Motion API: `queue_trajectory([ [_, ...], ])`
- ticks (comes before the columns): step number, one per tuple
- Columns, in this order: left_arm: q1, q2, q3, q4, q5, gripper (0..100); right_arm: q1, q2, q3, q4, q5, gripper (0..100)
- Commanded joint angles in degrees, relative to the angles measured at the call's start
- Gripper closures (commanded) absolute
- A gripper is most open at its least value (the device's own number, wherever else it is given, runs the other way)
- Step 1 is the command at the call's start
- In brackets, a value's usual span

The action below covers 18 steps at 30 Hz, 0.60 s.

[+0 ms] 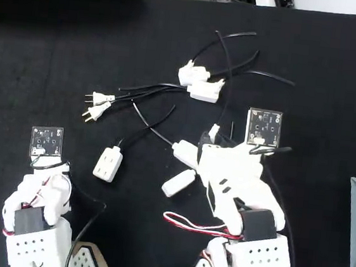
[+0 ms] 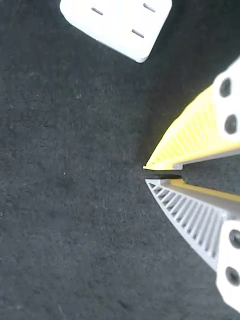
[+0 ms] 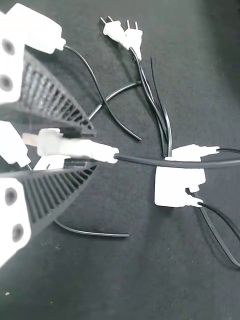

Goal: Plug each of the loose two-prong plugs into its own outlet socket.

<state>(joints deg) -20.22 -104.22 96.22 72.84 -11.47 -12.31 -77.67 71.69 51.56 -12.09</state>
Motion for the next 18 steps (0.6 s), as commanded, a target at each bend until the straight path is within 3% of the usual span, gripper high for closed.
queue_trajectory([
  [1, 0.75, -0.35, 1.1, 0.18, 0.44, 96, -3.87, 0.13, -2.51, 0.0, 1.41, 98.4],
  [18, 0.48, -0.35, 1.1, 0.18, 0.44, 96, -26.64, 2.77, -9.89, 5.1, 3.43, 98.5],
])
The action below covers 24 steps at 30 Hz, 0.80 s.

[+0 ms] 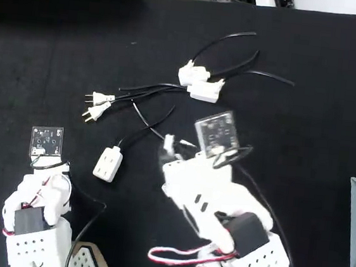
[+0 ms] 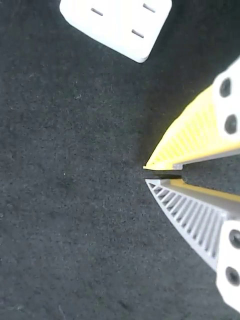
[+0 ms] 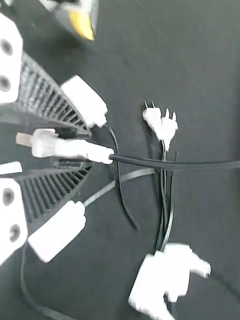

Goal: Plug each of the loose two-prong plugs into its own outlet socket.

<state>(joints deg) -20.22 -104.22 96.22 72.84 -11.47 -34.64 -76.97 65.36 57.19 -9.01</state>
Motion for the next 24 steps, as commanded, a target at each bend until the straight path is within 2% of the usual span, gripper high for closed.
queue_trajectory([
  [1, 0.48, -0.35, 1.1, 0.18, 0.44, 96, -5.71, 3.74, -3.74, -1.41, 0.35, 98.5],
  [13, 0.48, -0.35, 1.1, 0.18, 0.44, 96, -18.29, 28.53, -4.35, -23.12, 2.73, 98.5],
  [24, 0.48, -0.35, 1.1, 0.18, 0.44, 96, -20.92, 39.6, -3.91, -39.21, 2.81, 98.5],
])
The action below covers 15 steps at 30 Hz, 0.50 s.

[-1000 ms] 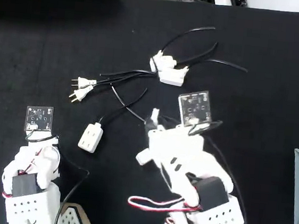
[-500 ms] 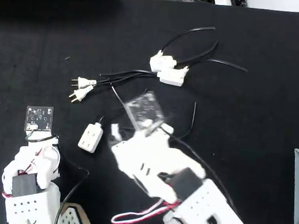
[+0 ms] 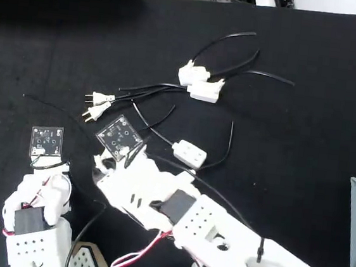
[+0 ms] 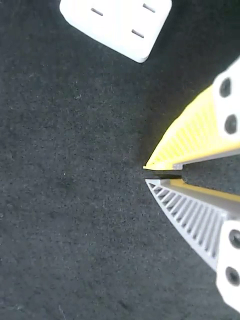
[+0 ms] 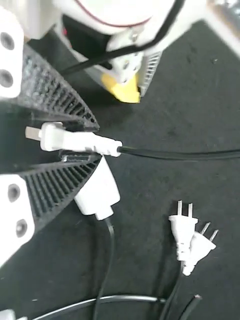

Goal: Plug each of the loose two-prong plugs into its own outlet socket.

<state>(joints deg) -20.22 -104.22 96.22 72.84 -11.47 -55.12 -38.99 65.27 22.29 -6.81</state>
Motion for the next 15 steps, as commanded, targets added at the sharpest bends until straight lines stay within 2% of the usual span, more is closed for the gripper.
queue_trajectory([
  [1, 0.48, -0.35, 1.1, 0.18, 0.44, 96, -0.35, 2.51, -3.82, -5.36, 0.62, 98.5],
  [6, 0.48, -0.35, 1.1, 0.18, 0.44, 96, 0.35, 3.65, -3.91, -6.86, 0.7, 98.6],
  [15, 0.57, -0.35, 1.1, 0.18, 0.44, 96, 3.96, -10.86, -1.36, -0.7, 2.64, 98.6],
])
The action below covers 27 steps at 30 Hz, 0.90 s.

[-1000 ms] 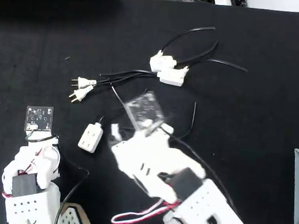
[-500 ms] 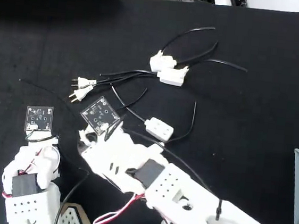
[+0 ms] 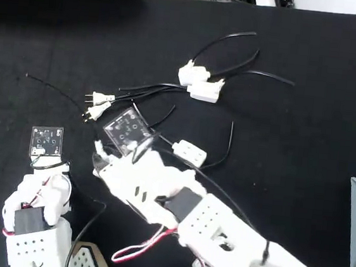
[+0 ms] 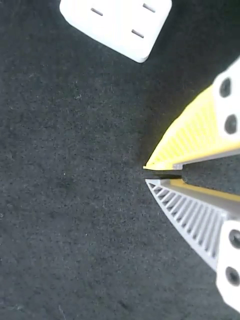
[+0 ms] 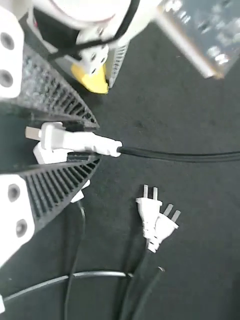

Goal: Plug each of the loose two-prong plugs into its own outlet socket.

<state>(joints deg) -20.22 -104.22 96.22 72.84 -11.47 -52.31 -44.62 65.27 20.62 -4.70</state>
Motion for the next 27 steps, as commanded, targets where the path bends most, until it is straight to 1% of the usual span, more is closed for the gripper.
queue_trajectory([
  [1, 0.48, -0.35, 1.1, 0.18, 0.44, 96, 1.14, -6.64, -1.01, 0.97, 0.53, 98.6],
  [12, 0.48, -0.35, 1.1, 0.18, 0.44, 96, 1.49, -17.27, 4.44, 3.08, 0.44, 98.6],
  [21, 0.4, -0.35, 0.66, 0.18, 0.09, 95, 1.41, -18.95, 4.88, 2.99, 0.53, 98.6],
  [24, -0.84, -0.35, -3.12, -0.26, 0.09, 96, 1.41, -18.86, 4.97, 3.16, 0.53, 98.6],
  [26, -1.89, -0.35, -8.57, -0.62, 0.09, 96, 1.41, -18.86, 4.97, 3.34, 0.53, 98.6],
  [27, -2.51, -0.35, -11.12, -2.2, 0.18, 96, 1.41, -18.86, 4.97, 3.34, 0.53, 98.6],
])
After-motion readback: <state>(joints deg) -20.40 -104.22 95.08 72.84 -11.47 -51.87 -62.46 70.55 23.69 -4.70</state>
